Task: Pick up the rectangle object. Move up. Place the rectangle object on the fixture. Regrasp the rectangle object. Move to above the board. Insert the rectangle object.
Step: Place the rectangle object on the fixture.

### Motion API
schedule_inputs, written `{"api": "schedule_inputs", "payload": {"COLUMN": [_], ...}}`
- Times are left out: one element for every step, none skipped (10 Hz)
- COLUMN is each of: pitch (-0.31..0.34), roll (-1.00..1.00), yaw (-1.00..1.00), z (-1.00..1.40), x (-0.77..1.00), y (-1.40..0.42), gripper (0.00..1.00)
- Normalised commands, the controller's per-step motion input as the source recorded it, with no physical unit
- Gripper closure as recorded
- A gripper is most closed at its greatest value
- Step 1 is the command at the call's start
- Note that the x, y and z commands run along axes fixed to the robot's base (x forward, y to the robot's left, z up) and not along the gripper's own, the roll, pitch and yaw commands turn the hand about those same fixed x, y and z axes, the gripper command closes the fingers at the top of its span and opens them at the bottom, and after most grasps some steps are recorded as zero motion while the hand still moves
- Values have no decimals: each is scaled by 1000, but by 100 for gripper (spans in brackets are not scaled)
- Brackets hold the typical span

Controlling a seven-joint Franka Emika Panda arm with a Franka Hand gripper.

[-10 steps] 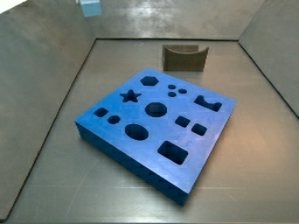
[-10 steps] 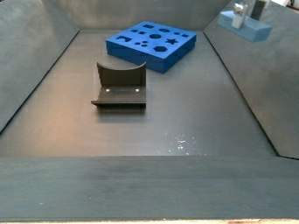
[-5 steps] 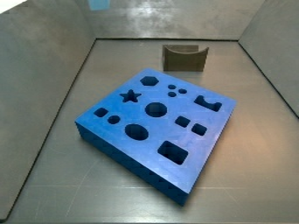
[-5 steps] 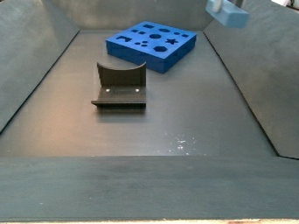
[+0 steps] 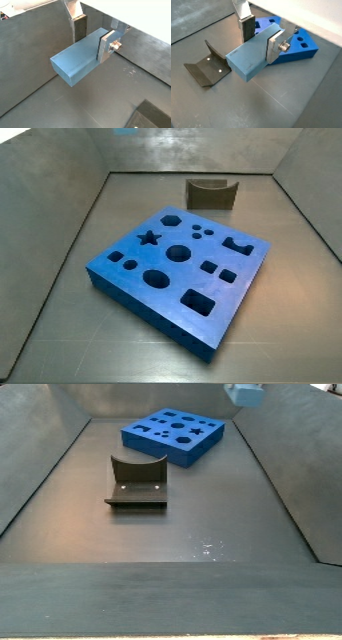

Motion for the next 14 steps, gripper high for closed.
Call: {"api": "schedule_inputs", "payload": {"pitch": [264, 249, 245, 55, 54, 44, 46, 51, 58, 74, 102, 126, 140, 168], "roll": [39, 31, 26, -1000, -1000, -1000, -1000, -1000, -1000, -1000, -1000, -1000, -1000, -1000], "yaw": [-53, -38, -30, 93, 94, 70, 64, 58, 48, 31, 20, 6, -1, -29], "z": [83, 74, 67, -233, -245, -227, -214, -192, -179, -157, -135, -120, -110, -92], "x": [1000, 1000, 1000, 1000, 1000, 1000, 1000, 1000, 1000, 1000, 1000, 1000, 1000, 1000], "y": [-49, -43, -40, 438, 455, 418, 386, 339, 316, 282, 250, 226, 212, 178], "gripper": [100, 100, 100, 100, 100, 100, 100, 100, 100, 100, 100, 100, 100, 100]}}
